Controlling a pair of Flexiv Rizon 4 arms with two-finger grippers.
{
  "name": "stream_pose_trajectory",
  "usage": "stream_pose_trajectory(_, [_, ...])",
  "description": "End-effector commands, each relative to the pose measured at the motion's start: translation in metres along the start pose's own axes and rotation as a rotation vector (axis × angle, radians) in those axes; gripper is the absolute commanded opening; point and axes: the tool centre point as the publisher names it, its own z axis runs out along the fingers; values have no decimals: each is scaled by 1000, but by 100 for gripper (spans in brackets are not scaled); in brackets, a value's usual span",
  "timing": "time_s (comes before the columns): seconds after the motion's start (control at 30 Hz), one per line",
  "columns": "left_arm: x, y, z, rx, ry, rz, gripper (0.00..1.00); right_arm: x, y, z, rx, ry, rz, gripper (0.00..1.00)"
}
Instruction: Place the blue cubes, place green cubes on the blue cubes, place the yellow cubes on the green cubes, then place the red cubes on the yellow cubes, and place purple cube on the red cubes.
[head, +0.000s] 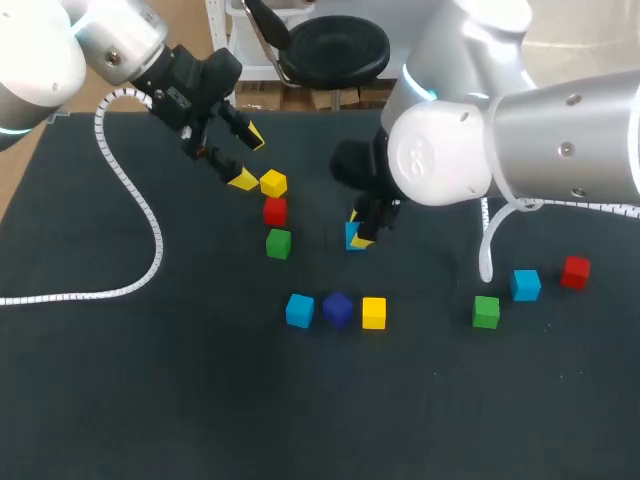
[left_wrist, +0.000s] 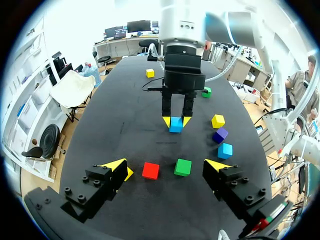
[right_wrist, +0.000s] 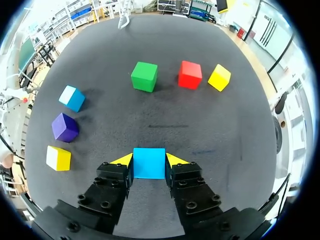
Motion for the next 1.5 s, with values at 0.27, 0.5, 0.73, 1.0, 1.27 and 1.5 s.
stream_pose_trajectory(0.27, [0, 0, 0, -1, 1, 0, 100, -1, 0, 1, -5, 11, 2, 0])
stream_pose_trajectory(0.5, [0, 0, 0, -1, 1, 0, 100, -2, -1, 3, -4, 17, -1, 0])
stream_pose_trajectory(0.73, [0, 0, 0, -1, 1, 0, 100, -2, -2, -1, 3, 18, -4, 0])
stream_pose_trajectory(1.0, [0, 0, 0, -1, 1, 0, 100, 2, 0, -2, 3, 25, -1, 0])
stream_pose_trajectory(1.27, [0, 0, 0, -1, 1, 0, 100, 2, 0, 1, -4, 29, 3, 0])
stream_pose_trajectory(1.5, [0, 0, 0, -1, 1, 0, 100, 1, -1, 2, -4, 34, 1, 0])
